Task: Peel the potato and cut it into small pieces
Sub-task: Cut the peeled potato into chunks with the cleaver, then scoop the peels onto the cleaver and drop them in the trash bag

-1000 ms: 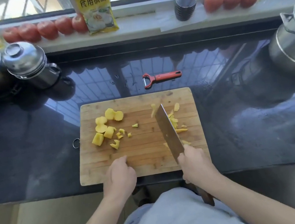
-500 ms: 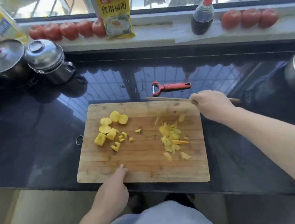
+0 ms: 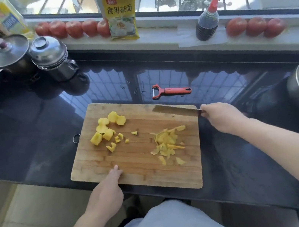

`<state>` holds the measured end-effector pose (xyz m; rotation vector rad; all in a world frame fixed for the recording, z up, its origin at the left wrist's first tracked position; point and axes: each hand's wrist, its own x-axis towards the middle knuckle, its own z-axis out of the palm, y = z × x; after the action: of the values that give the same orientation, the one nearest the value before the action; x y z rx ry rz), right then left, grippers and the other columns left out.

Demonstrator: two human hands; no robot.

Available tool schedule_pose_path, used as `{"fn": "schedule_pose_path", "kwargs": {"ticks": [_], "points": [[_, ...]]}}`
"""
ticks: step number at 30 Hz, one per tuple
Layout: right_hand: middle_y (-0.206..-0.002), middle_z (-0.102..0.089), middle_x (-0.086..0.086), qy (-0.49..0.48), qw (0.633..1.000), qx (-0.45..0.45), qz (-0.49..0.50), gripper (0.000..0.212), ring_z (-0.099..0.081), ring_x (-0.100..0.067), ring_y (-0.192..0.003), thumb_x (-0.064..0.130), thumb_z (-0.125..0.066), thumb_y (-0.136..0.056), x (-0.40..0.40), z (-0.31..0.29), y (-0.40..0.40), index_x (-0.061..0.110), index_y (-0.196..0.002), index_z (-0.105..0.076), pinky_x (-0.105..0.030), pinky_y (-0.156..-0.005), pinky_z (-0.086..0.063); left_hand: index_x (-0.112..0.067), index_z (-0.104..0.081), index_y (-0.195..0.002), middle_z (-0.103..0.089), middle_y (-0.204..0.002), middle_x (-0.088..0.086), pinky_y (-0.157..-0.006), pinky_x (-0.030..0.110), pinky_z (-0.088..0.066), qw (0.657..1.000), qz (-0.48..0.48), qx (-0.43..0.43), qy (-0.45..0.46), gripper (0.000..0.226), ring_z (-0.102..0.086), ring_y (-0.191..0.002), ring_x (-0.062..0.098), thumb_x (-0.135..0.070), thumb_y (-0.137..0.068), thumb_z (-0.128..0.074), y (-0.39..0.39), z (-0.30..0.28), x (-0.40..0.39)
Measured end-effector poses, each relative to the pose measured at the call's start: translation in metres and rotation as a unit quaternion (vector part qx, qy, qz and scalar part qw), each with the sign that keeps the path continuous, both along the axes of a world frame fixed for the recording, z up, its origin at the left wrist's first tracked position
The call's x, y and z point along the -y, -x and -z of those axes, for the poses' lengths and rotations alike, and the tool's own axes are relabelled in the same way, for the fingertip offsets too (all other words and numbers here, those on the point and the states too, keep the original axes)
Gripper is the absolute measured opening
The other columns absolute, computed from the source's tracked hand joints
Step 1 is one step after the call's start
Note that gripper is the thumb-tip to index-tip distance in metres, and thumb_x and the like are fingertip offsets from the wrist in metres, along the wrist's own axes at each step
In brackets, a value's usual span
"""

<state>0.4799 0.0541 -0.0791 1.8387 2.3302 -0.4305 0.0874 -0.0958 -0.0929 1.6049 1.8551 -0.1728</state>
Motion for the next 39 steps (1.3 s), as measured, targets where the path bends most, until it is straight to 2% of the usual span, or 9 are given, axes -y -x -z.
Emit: {"fn": "schedule_pose_path", "kwargs": {"ticks": [4, 12, 15, 20, 24, 30, 32, 37, 39], "points": [[-0.090, -0.061, -0.004, 0.004, 0.996, 0.018, 0.082, 0.018, -0.053, -0.029, -0.074, 0.030, -0.036, -0.106, 0.013, 0.002, -0.002, 0.020, -0.093, -0.041, -0.040, -0.066, -0.042, -0.023, -0.028, -0.164, -0.025, -0.172, -0.008, -0.119, 0.031, -0.037, 1.000, 0.010, -0.003, 0.022, 0.060, -0.040, -0.151, 0.018, -0.007, -0.107, -0.041, -0.001, 0.002, -0.002], [-0.092, -0.064, 0.002, -0.006, 0.998, 0.054, 0.033, 0.011, -0.062, -0.024, -0.080, 0.017, -0.039, -0.101, 0.081, 0.010, 0.031, 0.023, -0.093, -0.035, -0.035, -0.062, -0.039, -0.023, -0.032, -0.163, -0.040, -0.165, -0.001, -0.111, 0.038, -0.046, 0.999, 0.007, -0.027, 0.024, 0.062, -0.053, -0.141, 0.025, -0.005, -0.104, -0.044, -0.004, 0.003, -0.008], [-0.088, -0.063, -0.004, -0.009, 0.989, -0.016, 0.146, 0.010, -0.059, -0.030, -0.076, 0.022, -0.040, -0.102, 0.084, 0.004, 0.030, 0.021, -0.092, -0.038, -0.037, -0.062, -0.039, -0.023, -0.033, -0.163, -0.051, -0.157, 0.005, -0.111, 0.042, -0.047, 0.998, -0.020, -0.040, 0.038, 0.060, -0.056, -0.137, 0.027, -0.009, -0.105, -0.043, -0.008, 0.004, -0.012], [-0.085, -0.065, -0.008, 0.079, 0.878, -0.239, 0.408, 0.033, -0.063, -0.030, -0.080, 0.046, -0.037, -0.094, 0.094, 0.008, 0.023, 0.017, -0.086, -0.051, -0.043, -0.074, -0.054, -0.013, -0.054, -0.146, -0.068, -0.131, 0.012, -0.100, 0.050, -0.052, 0.998, -0.052, -0.043, 0.008, 0.042, -0.064, -0.119, 0.033, -0.011, -0.105, -0.044, -0.018, 0.005, -0.014], [-0.080, -0.065, -0.012, 0.118, 0.842, -0.275, 0.450, 0.039, -0.057, -0.026, -0.062, 0.041, -0.038, -0.097, 0.124, 0.023, 0.015, 0.006, -0.089, -0.053, -0.037, -0.054, -0.053, -0.017, -0.048, -0.152, -0.049, -0.156, -0.004, -0.118, 0.037, -0.038, 0.995, -0.096, 0.007, -0.014, 0.048, -0.046, -0.145, 0.021, -0.007, -0.107, -0.036, -0.024, 0.006, -0.002], [-0.079, -0.061, -0.014, 0.132, 0.804, -0.319, 0.485, 0.031, -0.049, -0.024, -0.057, 0.033, -0.043, -0.096, 0.146, 0.045, 0.025, 0.004, -0.092, -0.052, -0.032, -0.044, -0.046, -0.018, -0.057, -0.143, -0.054, -0.145, -0.005, -0.110, 0.030, -0.039, 0.984, -0.091, 0.081, -0.131, 0.041, -0.046, -0.136, 0.013, -0.006, -0.104, -0.050, -0.038, 0.013, 0.011], [-0.083, -0.062, -0.015, 0.134, 0.807, -0.313, 0.483, 0.031, -0.051, -0.026, -0.062, 0.038, -0.041, -0.097, 0.148, 0.047, 0.035, 0.009, -0.090, -0.049, -0.038, -0.050, -0.049, -0.022, -0.055, -0.143, -0.053, -0.144, -0.009, -0.109, 0.027, -0.037, 0.981, -0.080, 0.113, -0.138, 0.040, -0.045, -0.133, 0.008, -0.010, -0.105, -0.051, -0.048, 0.014, 0.007], [-0.082, -0.051, 0.001, 0.153, 0.869, -0.206, 0.423, 0.034, -0.054, -0.028, -0.079, 0.049, -0.034, -0.105, 0.165, 0.045, 0.082, 0.023, -0.083, -0.036, -0.039, -0.062, -0.040, -0.023, -0.052, -0.146, -0.052, -0.144, -0.012, -0.108, 0.022, -0.033, 0.976, -0.022, 0.150, -0.160, 0.040, -0.044, -0.133, 0.002, -0.015, -0.106, -0.053, -0.061, 0.015, -0.025], [-0.081, -0.047, 0.006, 0.119, 0.864, -0.214, 0.441, 0.031, -0.054, -0.027, -0.080, 0.049, -0.036, -0.105, 0.166, 0.042, 0.098, 0.023, -0.087, -0.036, -0.038, -0.061, -0.038, -0.021, -0.050, -0.148, -0.051, -0.147, -0.010, -0.112, 0.025, -0.034, 0.974, -0.012, 0.167, -0.156, 0.042, -0.042, -0.134, 0.002, -0.017, -0.107, -0.053, -0.065, 0.017, -0.038]]}}
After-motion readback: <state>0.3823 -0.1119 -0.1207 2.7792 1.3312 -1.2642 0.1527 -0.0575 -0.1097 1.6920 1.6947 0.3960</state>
